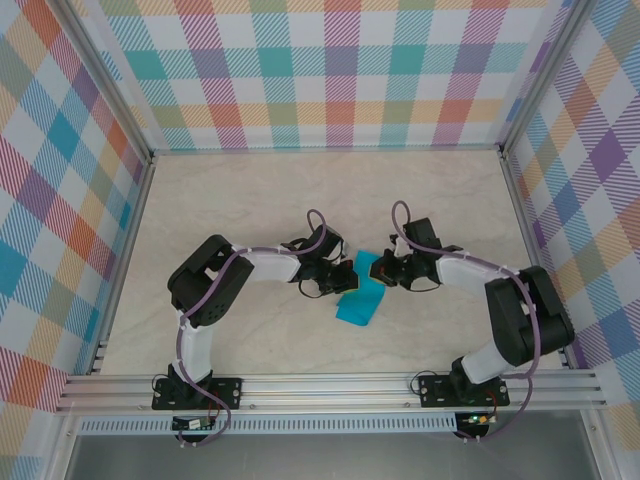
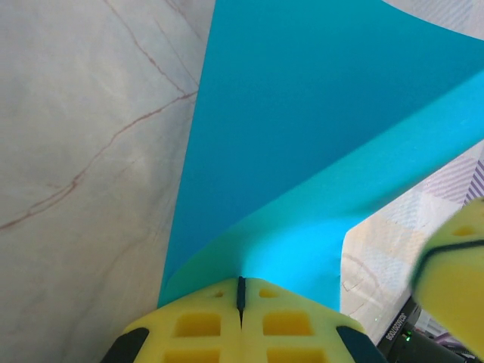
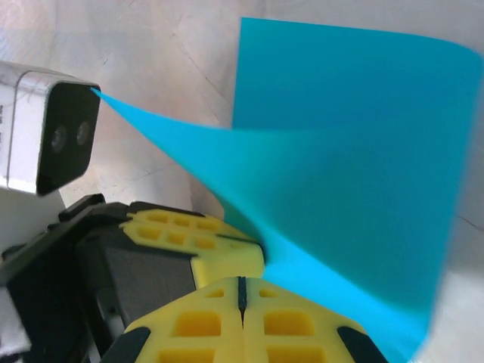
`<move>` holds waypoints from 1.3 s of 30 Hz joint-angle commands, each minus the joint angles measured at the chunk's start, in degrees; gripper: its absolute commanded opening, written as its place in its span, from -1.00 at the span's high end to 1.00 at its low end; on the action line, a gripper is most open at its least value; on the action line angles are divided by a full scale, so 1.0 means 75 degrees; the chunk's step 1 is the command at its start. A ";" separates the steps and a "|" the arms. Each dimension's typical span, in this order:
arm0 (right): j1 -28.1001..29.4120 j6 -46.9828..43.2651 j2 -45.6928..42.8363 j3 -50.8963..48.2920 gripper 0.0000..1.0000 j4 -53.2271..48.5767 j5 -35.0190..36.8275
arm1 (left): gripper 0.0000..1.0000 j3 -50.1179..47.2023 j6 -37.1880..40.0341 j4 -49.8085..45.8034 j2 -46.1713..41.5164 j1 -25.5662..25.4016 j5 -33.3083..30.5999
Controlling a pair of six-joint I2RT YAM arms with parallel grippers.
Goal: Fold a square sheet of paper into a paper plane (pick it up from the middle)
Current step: Fold the square sheet of paper in half at the center of the table.
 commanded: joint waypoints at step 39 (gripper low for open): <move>-0.0974 -0.0144 0.1181 0.0006 1.00 0.1438 0.0145 | 1.00 -0.0650 -0.0160 -0.1859 0.0750 -0.0048 -0.1325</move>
